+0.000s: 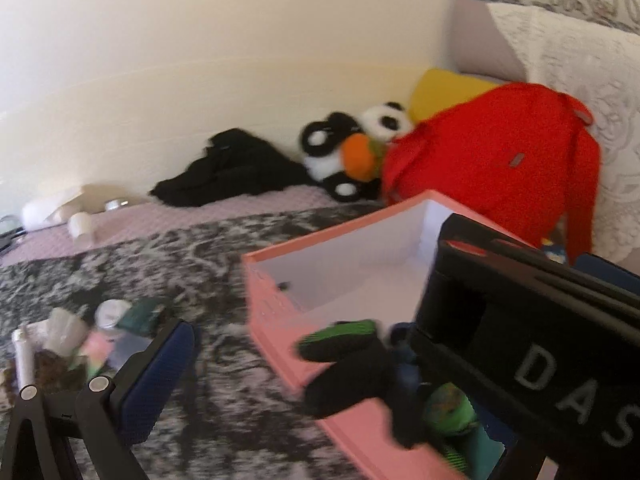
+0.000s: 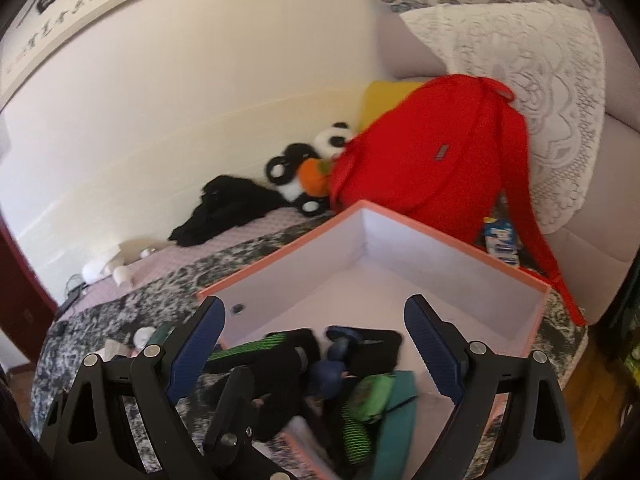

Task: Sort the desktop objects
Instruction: 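Carry figurine and tape measure into the pink box and release them, then move both grippers back toward the remaining pile of items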

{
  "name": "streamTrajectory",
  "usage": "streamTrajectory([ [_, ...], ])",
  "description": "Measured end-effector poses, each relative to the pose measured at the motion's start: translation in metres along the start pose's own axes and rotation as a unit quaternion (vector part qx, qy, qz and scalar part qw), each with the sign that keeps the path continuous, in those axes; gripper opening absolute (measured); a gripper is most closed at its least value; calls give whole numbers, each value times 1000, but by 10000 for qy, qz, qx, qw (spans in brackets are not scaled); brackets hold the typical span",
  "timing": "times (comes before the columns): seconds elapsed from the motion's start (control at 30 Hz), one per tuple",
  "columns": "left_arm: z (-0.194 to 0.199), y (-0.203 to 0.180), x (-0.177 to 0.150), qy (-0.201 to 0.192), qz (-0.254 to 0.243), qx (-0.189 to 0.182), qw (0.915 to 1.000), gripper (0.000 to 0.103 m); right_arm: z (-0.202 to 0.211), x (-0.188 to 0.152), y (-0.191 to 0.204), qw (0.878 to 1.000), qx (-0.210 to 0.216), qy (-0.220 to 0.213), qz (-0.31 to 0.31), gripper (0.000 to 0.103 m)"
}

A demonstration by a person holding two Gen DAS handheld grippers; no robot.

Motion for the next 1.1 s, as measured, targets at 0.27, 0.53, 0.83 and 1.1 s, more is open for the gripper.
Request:
streamTrajectory([
  [0.27, -4, 96, -10, 214, 499, 637, 9965, 102, -14, -15, 85, 9971, 554, 132, 501, 94],
  [0.53, -15, 198, -38, 511, 820, 1328, 9864, 102, -57, -48, 161, 9893, 1093, 702, 671, 93],
  [0.83, -61, 323, -94, 1207, 1943, 1296, 9648, 102, -116, -99, 241, 9680, 1558, 1584, 1168, 91],
  [1.1, -86, 373, -120, 1480, 2364, 1006, 9550, 92, -165, -143, 298, 9385, 1888, 2388, 1628, 72],
])
Point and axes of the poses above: each gripper's, at about its wrist camera, not at the fingertips, and z roughly against the way its jaws point, y to its left, x to its top, the point moved 9 cm from there along -z, roughly the way its jaws point, and after that the axes turned 11 degrees about y, right-handed, at the moved point
